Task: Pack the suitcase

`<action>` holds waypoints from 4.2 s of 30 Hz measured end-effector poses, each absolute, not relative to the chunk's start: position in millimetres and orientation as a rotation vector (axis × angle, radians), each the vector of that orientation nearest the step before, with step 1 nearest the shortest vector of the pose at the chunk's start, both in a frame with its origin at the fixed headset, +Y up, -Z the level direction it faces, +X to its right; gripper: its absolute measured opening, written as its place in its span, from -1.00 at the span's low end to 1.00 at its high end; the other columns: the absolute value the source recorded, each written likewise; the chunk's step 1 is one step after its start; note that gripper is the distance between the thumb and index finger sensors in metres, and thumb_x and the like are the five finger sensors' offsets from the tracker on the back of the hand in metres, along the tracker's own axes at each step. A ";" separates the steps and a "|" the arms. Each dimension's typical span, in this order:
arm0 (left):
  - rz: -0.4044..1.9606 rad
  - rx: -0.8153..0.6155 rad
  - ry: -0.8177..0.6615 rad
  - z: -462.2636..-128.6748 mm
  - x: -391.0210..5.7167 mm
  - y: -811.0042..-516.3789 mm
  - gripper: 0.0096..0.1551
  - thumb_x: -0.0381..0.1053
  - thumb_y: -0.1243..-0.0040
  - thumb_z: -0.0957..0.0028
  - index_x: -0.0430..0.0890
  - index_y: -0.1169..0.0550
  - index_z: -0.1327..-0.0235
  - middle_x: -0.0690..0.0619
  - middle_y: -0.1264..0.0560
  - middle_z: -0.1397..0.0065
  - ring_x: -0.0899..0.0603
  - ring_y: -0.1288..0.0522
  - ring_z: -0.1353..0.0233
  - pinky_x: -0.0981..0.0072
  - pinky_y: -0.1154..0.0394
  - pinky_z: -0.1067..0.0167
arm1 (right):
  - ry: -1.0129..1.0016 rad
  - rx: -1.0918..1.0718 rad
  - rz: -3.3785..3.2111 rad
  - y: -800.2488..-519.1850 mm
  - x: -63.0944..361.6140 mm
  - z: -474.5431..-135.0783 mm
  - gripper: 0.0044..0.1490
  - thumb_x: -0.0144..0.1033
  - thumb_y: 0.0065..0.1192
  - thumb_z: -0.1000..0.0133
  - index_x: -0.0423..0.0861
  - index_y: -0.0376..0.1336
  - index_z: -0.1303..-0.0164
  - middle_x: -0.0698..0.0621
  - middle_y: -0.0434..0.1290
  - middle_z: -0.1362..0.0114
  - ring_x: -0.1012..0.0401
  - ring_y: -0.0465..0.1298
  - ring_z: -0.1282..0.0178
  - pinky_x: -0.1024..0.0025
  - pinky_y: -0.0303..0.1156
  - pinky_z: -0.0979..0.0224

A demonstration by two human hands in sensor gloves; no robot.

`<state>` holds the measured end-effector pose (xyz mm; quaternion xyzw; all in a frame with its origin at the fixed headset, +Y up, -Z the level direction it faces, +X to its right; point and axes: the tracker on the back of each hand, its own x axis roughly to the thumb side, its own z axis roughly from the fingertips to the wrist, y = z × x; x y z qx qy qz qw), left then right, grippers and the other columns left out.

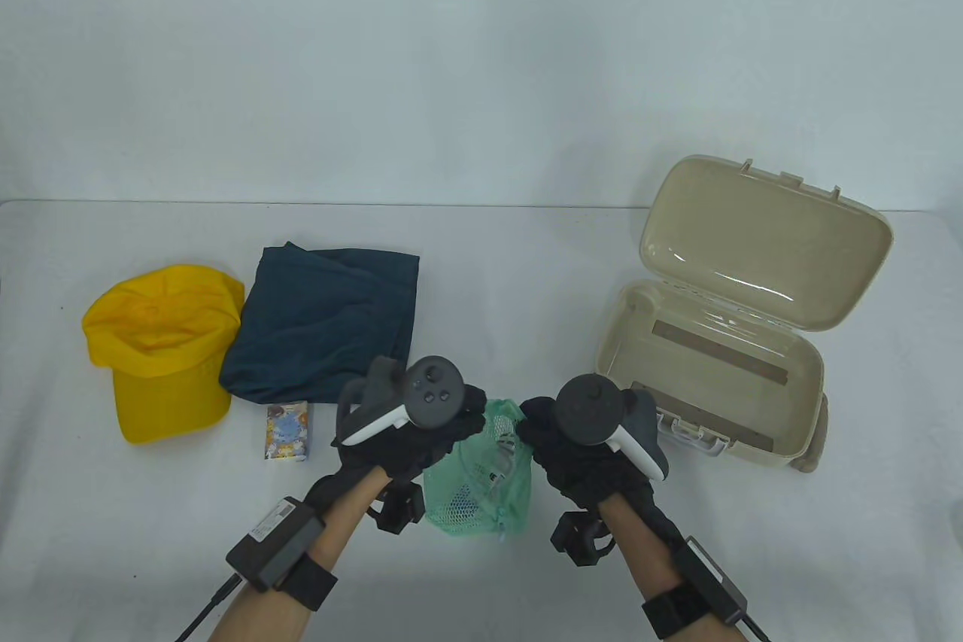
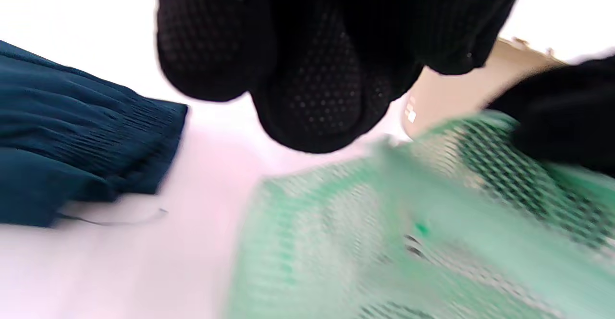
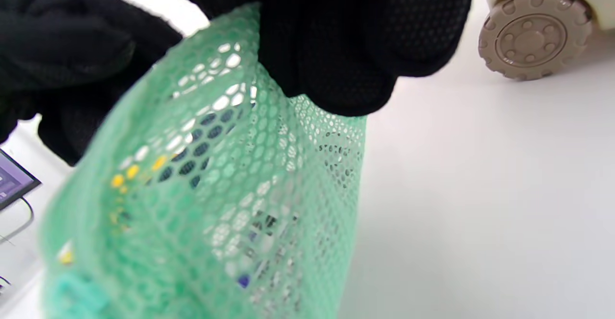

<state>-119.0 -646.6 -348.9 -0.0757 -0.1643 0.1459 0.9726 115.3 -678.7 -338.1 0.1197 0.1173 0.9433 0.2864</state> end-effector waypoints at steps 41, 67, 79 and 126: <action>0.429 -0.368 0.215 -355.8 -261.7 -691.9 -0.33 0.09 -0.22 -0.10 -0.21 -0.44 -0.40 -0.01 -0.64 -0.14 -0.02 -0.73 0.12 0.30 -0.66 0.12 | 0.334 0.309 2.512 -674.0 118.7 -334.5 -0.46 -0.13 0.15 -0.20 -0.17 0.34 -0.28 0.02 0.63 -0.06 0.16 0.69 0.04 0.29 0.62 -0.06; 0.524 -0.174 -0.140 -305.8 -95.0 -675.7 -0.33 0.11 -0.23 -0.10 -0.23 -0.40 -0.37 -0.02 -0.63 -0.14 0.01 -0.77 0.12 0.40 -0.71 0.16 | 0.302 0.270 2.364 -666.1 116.7 -326.6 -0.45 -0.12 0.15 -0.20 -0.20 0.33 -0.26 0.03 0.65 -0.05 0.19 0.71 0.06 0.35 0.65 -0.02; 0.240 -0.201 -0.248 -304.7 -55.9 -682.8 -0.34 0.12 -0.34 -0.05 -0.24 -0.48 -0.27 -0.01 -0.68 0.01 0.02 -0.76 0.28 0.39 -0.70 0.29 | 0.216 0.254 2.500 -663.9 114.4 -325.7 -0.45 -0.10 0.19 -0.19 -0.21 0.36 -0.23 0.02 0.65 -0.02 0.18 0.71 0.09 0.34 0.64 0.00; 0.326 -0.156 -0.387 -294.0 -66.1 -655.8 -0.39 0.26 -0.17 -0.08 -0.06 -0.58 -0.27 0.04 -0.68 -0.14 -0.01 -0.74 0.15 0.31 -0.65 0.16 | 0.339 0.140 2.268 -676.2 138.3 -340.3 -0.45 -0.09 0.16 -0.21 -0.20 0.34 -0.25 0.04 0.65 -0.03 0.21 0.71 0.08 0.37 0.65 0.00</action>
